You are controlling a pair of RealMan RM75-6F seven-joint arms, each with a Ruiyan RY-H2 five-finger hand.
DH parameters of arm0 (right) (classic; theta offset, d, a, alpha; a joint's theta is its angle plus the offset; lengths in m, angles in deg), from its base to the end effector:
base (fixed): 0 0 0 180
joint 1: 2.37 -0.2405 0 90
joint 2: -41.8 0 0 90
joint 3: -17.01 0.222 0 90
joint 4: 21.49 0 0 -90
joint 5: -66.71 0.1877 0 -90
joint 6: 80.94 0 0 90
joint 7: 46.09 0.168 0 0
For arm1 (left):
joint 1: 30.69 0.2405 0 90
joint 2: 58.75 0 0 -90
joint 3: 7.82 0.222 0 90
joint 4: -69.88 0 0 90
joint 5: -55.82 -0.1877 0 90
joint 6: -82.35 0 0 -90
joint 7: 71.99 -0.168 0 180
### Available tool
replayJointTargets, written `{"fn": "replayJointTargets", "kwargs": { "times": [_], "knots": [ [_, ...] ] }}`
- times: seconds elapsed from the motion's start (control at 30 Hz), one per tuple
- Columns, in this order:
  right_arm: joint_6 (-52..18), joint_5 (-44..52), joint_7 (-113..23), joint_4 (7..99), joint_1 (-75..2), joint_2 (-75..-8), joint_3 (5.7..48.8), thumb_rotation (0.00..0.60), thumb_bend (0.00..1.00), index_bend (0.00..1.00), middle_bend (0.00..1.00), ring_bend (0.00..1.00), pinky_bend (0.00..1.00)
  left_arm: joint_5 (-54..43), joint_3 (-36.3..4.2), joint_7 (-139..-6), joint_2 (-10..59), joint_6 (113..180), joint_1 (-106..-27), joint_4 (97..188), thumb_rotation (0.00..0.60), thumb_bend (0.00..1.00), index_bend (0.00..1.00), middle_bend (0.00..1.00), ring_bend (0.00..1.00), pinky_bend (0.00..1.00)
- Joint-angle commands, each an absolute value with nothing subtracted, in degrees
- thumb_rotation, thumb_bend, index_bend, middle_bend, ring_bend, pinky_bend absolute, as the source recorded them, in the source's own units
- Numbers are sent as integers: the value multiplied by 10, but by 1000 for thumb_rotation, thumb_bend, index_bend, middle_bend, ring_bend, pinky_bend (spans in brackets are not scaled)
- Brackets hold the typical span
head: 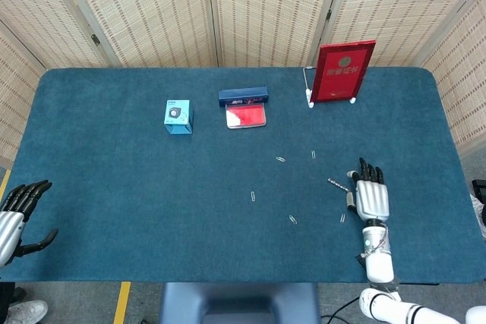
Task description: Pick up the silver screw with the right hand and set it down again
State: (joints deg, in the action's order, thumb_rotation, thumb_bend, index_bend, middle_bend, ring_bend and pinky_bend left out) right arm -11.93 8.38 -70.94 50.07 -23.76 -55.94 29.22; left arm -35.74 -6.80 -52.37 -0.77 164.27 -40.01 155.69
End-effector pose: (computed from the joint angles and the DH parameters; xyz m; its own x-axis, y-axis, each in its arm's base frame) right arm -0.2634 -0.2908 0.0150 0.4263 -0.1859 0.8853 -0.8736 0.1691 0.4562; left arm -0.2805 0.2107 0.1826 0.3035 0.1108 0.9464 0.9485 -0.1291 -0.2891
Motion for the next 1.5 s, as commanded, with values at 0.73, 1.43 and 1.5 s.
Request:
{"fn": "replayJointTargets", "kwargs": {
  "times": [0.73, 1.43, 1.5],
  "knots": [
    [-131, 86, -710, 487, -241, -569, 286, 600, 498, 291, 0, 0, 0, -353, -70, -529, -7, 1639, -401, 1558, 600, 358, 0, 104, 99, 40],
    [-163, 90, -690, 450, -256, -580, 296, 600, 499, 361, 0, 0, 0, -351, -71, -523, -7, 1629, -408, 1554, 600, 358, 0, 104, 98, 42],
    [-165, 85, -680, 450, -256, -581, 295, 600, 499, 373, 0, 0, 0, -350, -71, -523, -7, 1629, -409, 1554, 600, 358, 0, 104, 98, 42]
  ]
}}
